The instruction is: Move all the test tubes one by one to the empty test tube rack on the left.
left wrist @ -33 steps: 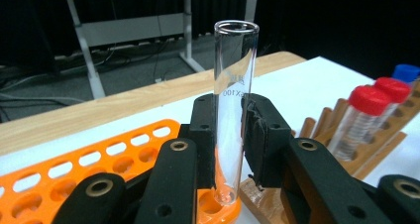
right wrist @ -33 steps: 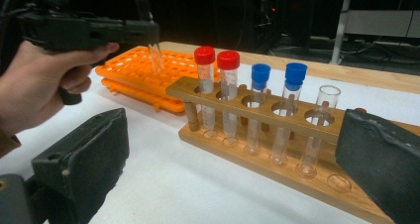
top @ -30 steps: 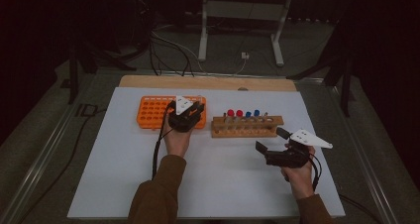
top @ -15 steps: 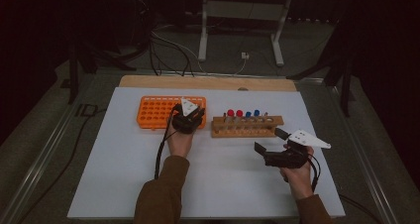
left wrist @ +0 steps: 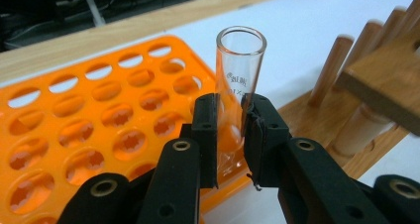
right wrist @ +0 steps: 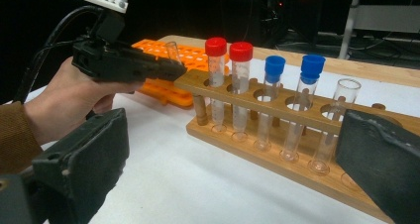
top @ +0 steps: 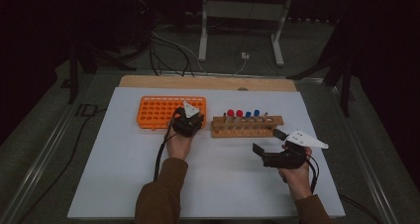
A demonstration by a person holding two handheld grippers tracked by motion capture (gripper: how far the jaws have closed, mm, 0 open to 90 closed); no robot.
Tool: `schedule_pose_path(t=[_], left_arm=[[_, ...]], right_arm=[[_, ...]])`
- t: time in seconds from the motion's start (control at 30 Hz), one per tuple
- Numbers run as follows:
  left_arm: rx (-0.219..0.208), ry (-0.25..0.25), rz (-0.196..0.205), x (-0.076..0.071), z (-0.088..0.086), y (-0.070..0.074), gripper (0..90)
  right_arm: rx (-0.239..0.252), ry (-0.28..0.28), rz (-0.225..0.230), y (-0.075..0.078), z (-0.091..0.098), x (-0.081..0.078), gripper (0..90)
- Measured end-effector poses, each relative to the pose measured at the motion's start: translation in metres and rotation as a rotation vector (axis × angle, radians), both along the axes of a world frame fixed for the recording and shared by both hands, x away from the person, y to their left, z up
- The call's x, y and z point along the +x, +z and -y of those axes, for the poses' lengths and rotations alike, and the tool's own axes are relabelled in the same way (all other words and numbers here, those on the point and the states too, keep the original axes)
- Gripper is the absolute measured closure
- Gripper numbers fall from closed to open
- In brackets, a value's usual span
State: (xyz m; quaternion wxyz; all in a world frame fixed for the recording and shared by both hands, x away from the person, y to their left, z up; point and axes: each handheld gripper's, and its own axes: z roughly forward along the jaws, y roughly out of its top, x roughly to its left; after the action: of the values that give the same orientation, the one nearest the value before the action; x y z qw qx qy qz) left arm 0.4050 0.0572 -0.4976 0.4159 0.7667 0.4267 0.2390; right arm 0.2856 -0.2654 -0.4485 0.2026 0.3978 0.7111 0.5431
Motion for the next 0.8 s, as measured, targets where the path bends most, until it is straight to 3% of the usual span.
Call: schedule_pose_path(t=[0.17,0.3,0.4,0.6,0.73,0.8], left_arm=[[0.015,-0.01,-0.013,0.001,0.0,0.002,77.2],[-0.006,-0.011,-0.024,0.001,0.0,0.002,75.8],[-0.018,-0.024,-0.017,-0.002,0.0,0.004,68.2],[-0.093,-0.003,0.005,-0.009,-0.01,0.016,54.0],[-0.176,0.001,-0.002,-0.016,-0.023,0.025,48.4],[-0.196,0.014,0.006,-0.022,-0.029,0.03,40.0]], right_arm=[[0.001,-0.001,-0.005,0.0,-0.001,0.0,0.7],[-0.004,0.004,-0.005,-0.001,-0.002,0.0,0.7],[-0.001,0.002,-0.006,-0.001,-0.001,0.0,0.8],[0.003,-0.005,-0.005,-0.001,0.0,0.0,0.7],[0.006,-0.008,-0.005,0.0,0.001,0.0,0.7],[0.007,-0.008,-0.007,0.0,0.001,0.0,0.7]])
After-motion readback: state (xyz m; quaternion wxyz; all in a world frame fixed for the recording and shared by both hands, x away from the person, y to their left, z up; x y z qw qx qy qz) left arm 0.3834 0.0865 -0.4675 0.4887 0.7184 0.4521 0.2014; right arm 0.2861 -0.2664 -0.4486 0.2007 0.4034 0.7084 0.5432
